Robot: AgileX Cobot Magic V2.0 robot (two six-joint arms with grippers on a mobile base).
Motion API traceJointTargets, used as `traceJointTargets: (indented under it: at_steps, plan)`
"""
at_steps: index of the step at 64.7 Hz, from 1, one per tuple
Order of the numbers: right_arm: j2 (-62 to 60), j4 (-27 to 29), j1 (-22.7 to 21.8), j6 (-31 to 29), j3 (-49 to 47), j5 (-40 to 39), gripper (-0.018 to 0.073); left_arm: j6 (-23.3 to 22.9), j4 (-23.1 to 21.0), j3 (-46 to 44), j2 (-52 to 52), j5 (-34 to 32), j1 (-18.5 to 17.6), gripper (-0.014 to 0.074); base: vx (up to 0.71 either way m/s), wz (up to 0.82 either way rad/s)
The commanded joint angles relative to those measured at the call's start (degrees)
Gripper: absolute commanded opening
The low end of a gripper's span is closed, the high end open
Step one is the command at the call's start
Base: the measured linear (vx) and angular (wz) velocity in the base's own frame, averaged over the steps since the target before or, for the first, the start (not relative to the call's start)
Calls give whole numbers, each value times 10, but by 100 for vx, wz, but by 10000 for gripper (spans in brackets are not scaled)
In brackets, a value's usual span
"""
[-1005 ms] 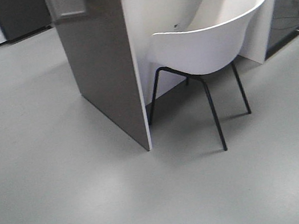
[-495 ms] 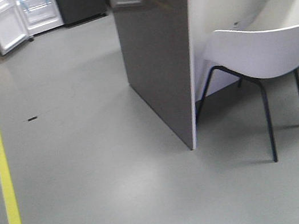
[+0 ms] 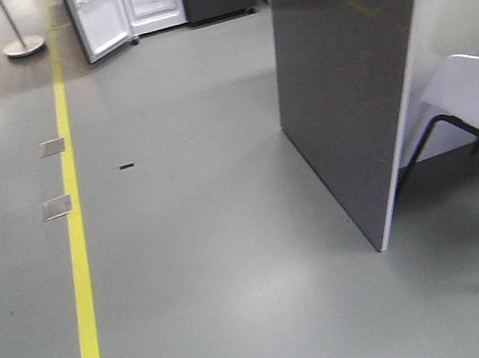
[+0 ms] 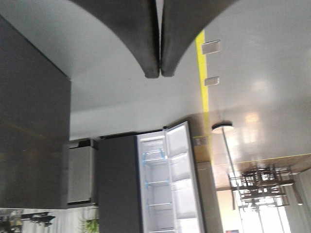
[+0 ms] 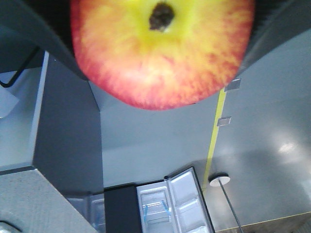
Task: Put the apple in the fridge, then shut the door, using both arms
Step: 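Drive the base away from the counter holding the apple, then drive the base toward the open refrigerator carrying the apple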
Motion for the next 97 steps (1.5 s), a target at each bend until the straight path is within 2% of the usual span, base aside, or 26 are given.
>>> traceJointTargets:
  at_steps: [1,97]
  plan:
    - [-12,5,-2,-4,-20,-48,59,-2,-5,-10,-8,-43,-2,-6,9,33]
    - [-12,5,-2,-4,-20,-48,59,-2,-5,-10,-8,-43,-2,-6,12,14]
